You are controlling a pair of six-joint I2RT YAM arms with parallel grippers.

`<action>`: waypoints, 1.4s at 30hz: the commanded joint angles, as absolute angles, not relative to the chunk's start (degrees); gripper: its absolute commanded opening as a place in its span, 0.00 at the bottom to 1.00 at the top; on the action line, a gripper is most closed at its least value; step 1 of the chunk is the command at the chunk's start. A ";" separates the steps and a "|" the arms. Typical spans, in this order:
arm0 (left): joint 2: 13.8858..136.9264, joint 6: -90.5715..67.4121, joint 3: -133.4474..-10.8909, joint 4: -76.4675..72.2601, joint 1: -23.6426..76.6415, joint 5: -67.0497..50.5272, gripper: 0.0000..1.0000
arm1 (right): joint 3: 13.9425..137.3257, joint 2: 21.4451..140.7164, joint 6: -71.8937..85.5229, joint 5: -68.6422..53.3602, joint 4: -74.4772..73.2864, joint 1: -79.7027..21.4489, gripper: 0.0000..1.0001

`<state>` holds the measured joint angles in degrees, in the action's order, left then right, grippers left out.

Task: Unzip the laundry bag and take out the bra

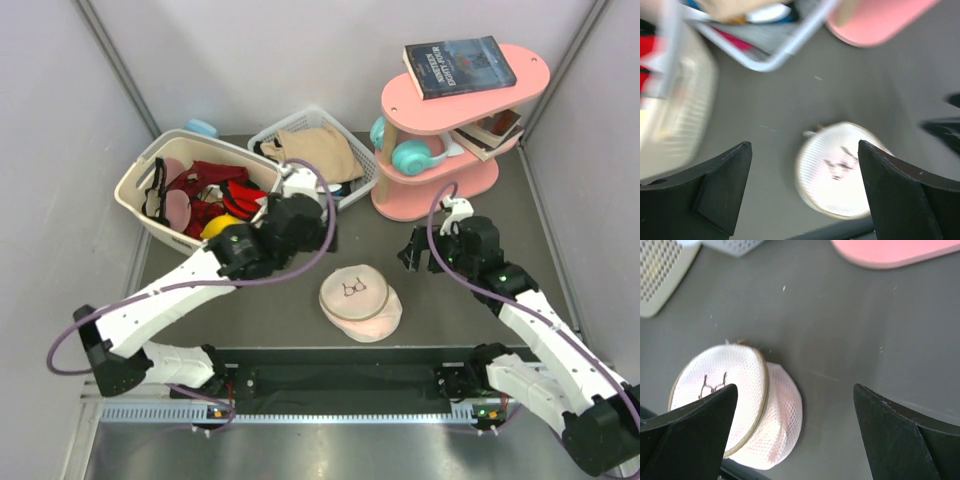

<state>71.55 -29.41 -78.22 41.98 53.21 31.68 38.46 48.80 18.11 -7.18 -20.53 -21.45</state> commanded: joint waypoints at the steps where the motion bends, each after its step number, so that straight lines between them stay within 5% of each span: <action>1: 73.82 -42.67 -74.81 36.04 57.22 26.39 0.92 | 37.27 50.53 18.98 -10.11 -15.74 -23.81 0.98; 5: 73.22 -49.56 -63.49 31.65 57.13 15.93 0.93 | 37.00 52.12 20.04 -10.37 -14.15 -24.43 0.98; 24: 82.61 -53.00 -57.83 34.11 47.72 -2.46 0.87 | 38.14 65.47 19.86 -20.56 -9.23 -30.05 0.98; 34: 89.64 -60.02 -55.90 10.66 43.95 -15.28 0.82 | 39.64 74.09 20.13 -30.66 -7.73 -32.87 0.98; 42: 103.33 -58.54 -73.34 2.90 40.52 -21.88 0.80 | 43.94 71.81 17.58 -31.38 -14.14 -33.84 0.98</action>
<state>96.99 -58.46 -60.82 15.14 40.66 -15.46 38.52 74.15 19.53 -26.61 -14.11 -32.14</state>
